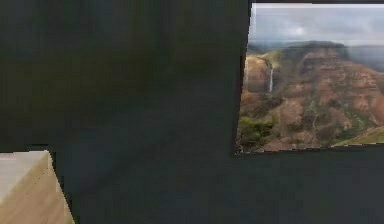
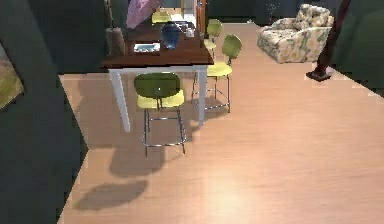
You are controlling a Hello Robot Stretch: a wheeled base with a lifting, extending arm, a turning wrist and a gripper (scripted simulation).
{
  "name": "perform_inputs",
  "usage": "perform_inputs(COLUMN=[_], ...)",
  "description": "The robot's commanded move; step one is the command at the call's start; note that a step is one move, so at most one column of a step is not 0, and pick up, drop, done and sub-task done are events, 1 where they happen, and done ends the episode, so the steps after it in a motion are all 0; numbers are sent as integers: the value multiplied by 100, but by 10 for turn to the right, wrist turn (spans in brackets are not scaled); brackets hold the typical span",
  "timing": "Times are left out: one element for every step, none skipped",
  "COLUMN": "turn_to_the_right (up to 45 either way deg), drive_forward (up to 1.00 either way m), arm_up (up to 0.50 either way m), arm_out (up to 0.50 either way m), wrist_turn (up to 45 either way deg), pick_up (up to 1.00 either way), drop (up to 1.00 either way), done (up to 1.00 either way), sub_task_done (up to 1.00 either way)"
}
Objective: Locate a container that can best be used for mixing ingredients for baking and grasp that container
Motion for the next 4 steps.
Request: perform_inputs(turn_to_the_right=[-450, -450, -450, -150], drive_forward=[0, 0, 0, 0], arm_up=[0, 0, 0, 0], arm_out=[0, 0, 0, 0], wrist_turn=[0, 0, 0, 0], pick_up=[0, 0, 0, 0], drop=[0, 0, 0, 0], done=[0, 0, 0, 0], sub_task_done=[0, 0, 0, 0])
